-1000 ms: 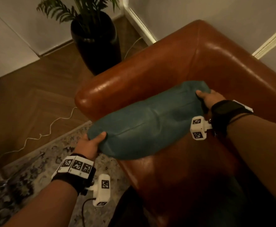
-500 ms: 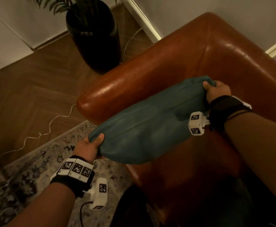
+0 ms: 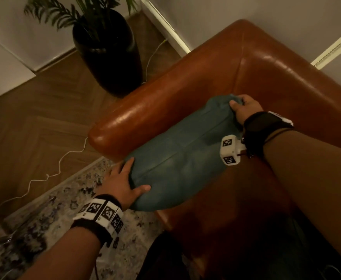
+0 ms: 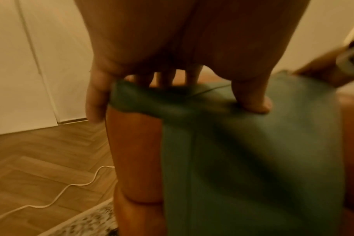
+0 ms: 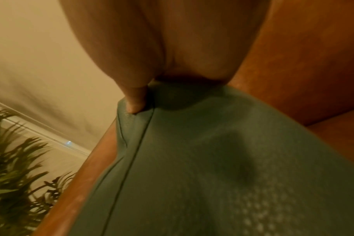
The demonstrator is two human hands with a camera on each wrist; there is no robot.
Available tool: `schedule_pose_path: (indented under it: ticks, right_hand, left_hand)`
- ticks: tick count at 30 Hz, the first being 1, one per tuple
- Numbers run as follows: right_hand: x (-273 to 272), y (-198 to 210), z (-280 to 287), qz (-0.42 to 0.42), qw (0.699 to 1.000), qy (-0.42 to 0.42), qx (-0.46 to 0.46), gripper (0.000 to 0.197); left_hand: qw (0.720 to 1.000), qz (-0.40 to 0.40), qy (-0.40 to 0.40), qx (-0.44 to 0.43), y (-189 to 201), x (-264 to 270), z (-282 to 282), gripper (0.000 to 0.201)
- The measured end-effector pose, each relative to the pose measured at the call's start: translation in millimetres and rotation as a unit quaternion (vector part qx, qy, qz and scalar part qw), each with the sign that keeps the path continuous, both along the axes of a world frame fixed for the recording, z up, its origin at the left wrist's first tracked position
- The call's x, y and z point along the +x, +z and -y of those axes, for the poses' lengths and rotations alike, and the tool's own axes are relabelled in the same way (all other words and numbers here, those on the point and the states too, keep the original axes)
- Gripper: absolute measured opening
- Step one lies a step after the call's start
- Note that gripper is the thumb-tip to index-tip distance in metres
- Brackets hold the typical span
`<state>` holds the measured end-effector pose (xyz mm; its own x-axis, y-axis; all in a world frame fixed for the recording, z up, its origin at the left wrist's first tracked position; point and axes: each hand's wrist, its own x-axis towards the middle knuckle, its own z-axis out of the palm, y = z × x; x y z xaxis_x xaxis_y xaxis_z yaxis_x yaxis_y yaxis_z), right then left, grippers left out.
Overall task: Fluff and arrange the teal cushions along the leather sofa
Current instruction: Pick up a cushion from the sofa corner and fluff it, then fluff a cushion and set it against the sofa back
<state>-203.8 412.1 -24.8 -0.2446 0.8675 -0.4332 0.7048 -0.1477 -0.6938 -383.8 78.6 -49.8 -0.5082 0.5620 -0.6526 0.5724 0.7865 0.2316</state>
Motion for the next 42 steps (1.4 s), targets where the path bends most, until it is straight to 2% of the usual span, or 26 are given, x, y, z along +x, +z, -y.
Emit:
schedule_pose_path:
  ticks: [2,7,11,16,19,25,28,32,35,38,40,42]
  right_hand:
    - [3.8,-1.6,-2.4,0.019,1.000,-0.005,0.007,0.032]
    - [14.5,-0.1,2.8,-0.012,1.000,-0.016,0.002,0.036]
    - [31.2,16.9,15.2,-0.003,1.000,-0.006,0.015,0.049]
    - [67.4,36.9,57.2,-0.023,0.999,-0.031,0.010,0.036]
    - [102.5,54.7,93.8,0.007,1.000,-0.003,0.011,0.033]
    - [212.3,71.7,164.7,0.044,0.999,-0.001,-0.016,0.029]
    - [281.4,75.4,193.1,0.048,0.998,-0.039,-0.007,0.029]
    - [377.7,77.0,231.4,0.040,0.991,-0.122,0.029,0.029]
    - [454.7,73.6,264.0,0.069,0.978,-0.185,0.061,0.035]
    - [527.9,56.3,296.7,0.114,0.955,-0.270,0.042,0.041]
    - [564.7,38.1,320.1,0.143,0.935,-0.323,-0.034,0.051]
    - [587.4,15.1,343.2,0.127,0.911,-0.370,-0.128,0.063]
  left_hand:
    - [1.000,-0.006,-0.006,-0.020,-2.6,1.6,-1.9,0.110]
    - [0.994,-0.070,-0.061,-0.048,9.6,11.4,-9.8,0.100]
    - [0.991,-0.069,-0.111,0.010,30.8,20.4,-27.7,0.098]
    - [0.980,-0.050,-0.184,0.064,64.5,38.2,-74.8,0.094]
    - [0.961,-0.060,-0.248,0.105,80.3,68.3,-103.7,0.088]
    - [0.924,0.000,-0.349,0.154,94.9,182.6,-130.1,0.079]
    - [0.907,0.033,-0.391,0.151,93.1,253.7,-127.1,0.081]
    - [0.908,0.077,-0.397,0.112,90.0,344.4,-110.7,0.076]
    - [0.917,0.106,-0.372,0.094,84.4,401.9,-97.9,0.074]
    - [0.940,0.145,-0.302,0.067,69.0,444.8,-90.1,0.075]
    - [0.949,0.173,-0.258,0.059,56.3,469.5,-85.0,0.078]
    - [0.951,0.199,-0.227,0.064,48.8,492.1,-82.2,0.075]
